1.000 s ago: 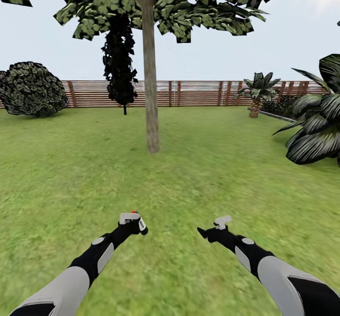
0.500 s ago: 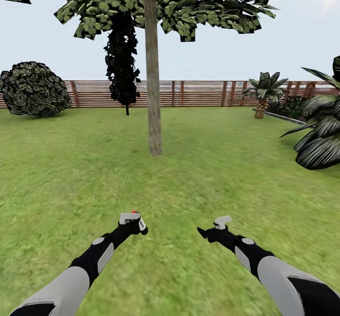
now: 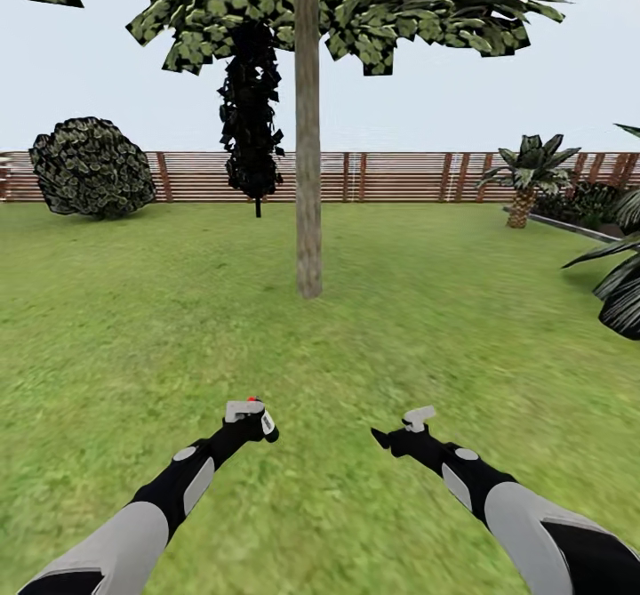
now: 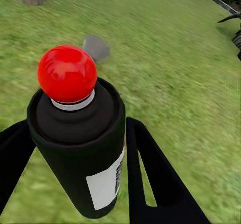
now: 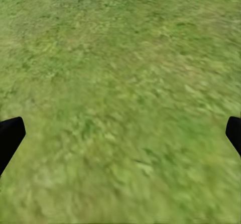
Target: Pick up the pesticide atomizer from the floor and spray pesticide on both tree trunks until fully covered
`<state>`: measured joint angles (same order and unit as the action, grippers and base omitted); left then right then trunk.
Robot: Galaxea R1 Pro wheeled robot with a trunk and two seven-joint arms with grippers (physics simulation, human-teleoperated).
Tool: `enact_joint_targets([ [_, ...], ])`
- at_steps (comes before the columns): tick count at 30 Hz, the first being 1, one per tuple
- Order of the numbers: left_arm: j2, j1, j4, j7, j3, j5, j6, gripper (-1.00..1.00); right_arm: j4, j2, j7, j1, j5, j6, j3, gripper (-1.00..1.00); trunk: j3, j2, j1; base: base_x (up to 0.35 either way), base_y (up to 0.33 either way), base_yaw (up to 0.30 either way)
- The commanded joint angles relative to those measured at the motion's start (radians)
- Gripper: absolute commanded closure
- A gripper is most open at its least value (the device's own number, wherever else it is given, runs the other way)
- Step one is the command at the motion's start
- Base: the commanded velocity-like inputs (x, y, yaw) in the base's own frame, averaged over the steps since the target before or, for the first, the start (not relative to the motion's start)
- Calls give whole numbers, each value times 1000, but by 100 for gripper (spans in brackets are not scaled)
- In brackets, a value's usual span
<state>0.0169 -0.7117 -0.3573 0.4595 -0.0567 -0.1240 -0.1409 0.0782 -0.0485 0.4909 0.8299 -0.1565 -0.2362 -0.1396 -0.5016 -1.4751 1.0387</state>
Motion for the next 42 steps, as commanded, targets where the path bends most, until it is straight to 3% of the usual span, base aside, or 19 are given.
enact_joint_targets([
  [1, 0, 0, 0, -1, 0, 0, 0, 100, 0, 0, 0, 0, 0, 0, 0, -100, 0, 0, 0, 350, 0, 277],
  [18, 0, 0, 0, -1, 0, 0, 0, 100, 0, 1, 0, 0, 0, 0, 0, -100, 1, 0, 0, 349, -28, 129],
  [26, 5, 0, 0, -1, 0, 0, 0, 100, 0, 1, 0, 0, 0, 0, 0, -100, 1, 0, 0, 323, -154, 240],
  [42, 6, 0, 0, -1, 0, 0, 0, 100, 0, 0, 0, 0, 0, -22, 0, -100, 1, 0, 0, 314, -176, 57],
])
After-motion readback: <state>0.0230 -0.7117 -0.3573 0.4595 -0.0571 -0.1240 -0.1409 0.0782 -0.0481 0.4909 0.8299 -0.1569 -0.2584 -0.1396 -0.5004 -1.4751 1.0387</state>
